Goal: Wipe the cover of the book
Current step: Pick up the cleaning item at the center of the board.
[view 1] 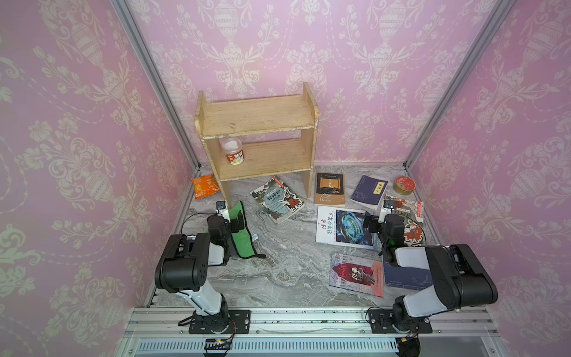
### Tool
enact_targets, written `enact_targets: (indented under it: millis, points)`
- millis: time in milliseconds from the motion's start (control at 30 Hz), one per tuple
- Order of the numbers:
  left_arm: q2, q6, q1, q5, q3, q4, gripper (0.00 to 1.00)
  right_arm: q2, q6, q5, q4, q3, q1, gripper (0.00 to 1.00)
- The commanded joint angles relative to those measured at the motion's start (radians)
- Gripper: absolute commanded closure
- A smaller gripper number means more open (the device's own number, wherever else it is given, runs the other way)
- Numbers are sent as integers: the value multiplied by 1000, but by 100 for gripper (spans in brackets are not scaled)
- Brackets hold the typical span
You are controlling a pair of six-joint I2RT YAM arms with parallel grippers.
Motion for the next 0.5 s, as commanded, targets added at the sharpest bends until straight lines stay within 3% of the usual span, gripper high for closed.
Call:
enact_targets:
  millis: [0, 67, 267, 467]
  points:
    - [-16, -3, -24, -57, -2, -24, 1, -7, -7, -7, -5, 16, 0, 0]
    - [-15, 21, -52, -105, -2, -19, 1, -7, -7, -7, -5, 15, -1, 0]
    - [-14, 18, -47, -95, -1, -21, 1, -6, -5, -19, -16, 21, -5, 0]
    - [-14, 10, -36, -78, -1, -20, 1, -7, -23, -138, -56, 44, -31, 0]
